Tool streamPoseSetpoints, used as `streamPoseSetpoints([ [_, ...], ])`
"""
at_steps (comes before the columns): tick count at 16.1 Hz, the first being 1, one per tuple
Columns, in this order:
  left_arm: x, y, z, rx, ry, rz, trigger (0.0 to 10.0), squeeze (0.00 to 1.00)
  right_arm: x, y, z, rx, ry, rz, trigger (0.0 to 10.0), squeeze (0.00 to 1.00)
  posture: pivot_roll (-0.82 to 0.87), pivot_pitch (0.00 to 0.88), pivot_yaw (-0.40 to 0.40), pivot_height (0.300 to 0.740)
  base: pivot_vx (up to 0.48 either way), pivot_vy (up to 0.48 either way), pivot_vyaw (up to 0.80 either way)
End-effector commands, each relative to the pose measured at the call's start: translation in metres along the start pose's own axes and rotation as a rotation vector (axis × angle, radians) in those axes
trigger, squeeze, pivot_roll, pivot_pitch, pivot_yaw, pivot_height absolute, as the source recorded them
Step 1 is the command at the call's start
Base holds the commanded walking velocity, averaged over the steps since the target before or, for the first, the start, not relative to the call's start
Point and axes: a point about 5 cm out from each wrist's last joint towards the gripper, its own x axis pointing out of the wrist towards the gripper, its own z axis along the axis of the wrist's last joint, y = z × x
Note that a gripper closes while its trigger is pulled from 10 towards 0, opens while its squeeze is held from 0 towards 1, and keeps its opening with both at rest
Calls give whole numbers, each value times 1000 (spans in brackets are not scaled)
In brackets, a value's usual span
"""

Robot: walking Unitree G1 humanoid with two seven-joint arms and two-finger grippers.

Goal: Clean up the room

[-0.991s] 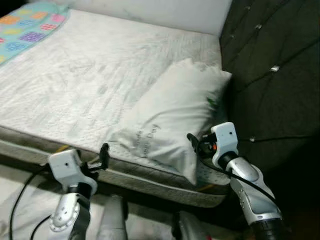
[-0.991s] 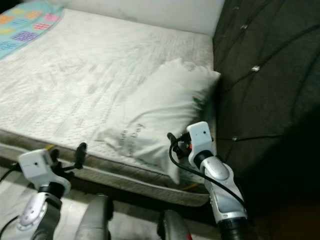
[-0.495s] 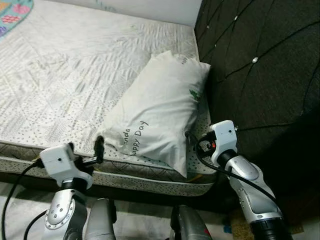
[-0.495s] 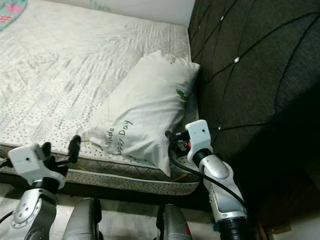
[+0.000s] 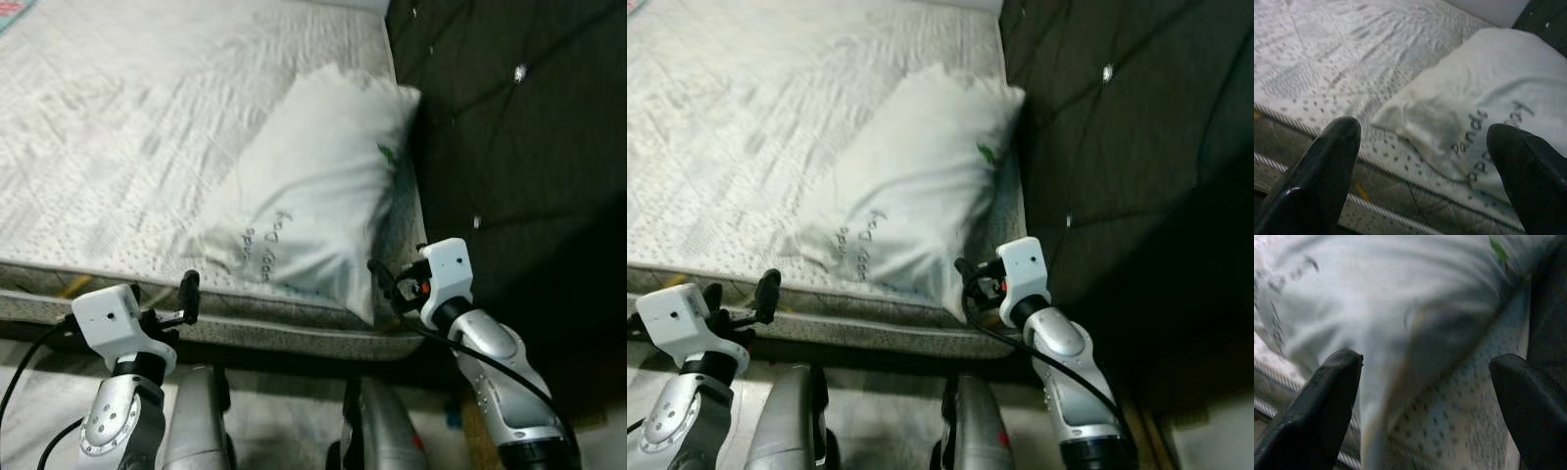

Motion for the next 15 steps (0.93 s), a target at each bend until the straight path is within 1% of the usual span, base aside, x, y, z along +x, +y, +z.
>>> streamPoseSetpoints([
  [1,-3,-2,1,-7,4,2,10000,0,-5,-7,-1,-2,17,-20,10000,0,-21,224,-124,517,0,0,0],
  [6,-5,1,8,-20,-29,21,10000,0,2,-10,2,7,5,-25,10000,0,-1,219,-128,517,0,0,0],
  [10,-4,4,11,-39,-42,36,10000,0,4,-11,3,7,2,-28,10000,0,0,215,-134,517,0,0,0],
  [11,-3,4,12,-59,-49,26,10000,0,5,-12,4,7,0,-31,10000,0,-5,214,-138,517,0,0,0],
  [14,-3,8,14,-60,-54,39,10000,0,6,-13,6,15,-5,-36,10000,0,-6,212,-139,517,0,0,0],
  [15,-5,12,14,-47,-52,68,10000,0,7,-13,6,49,4,-35,10000,0,-1,213,-140,517,0,0,0],
])
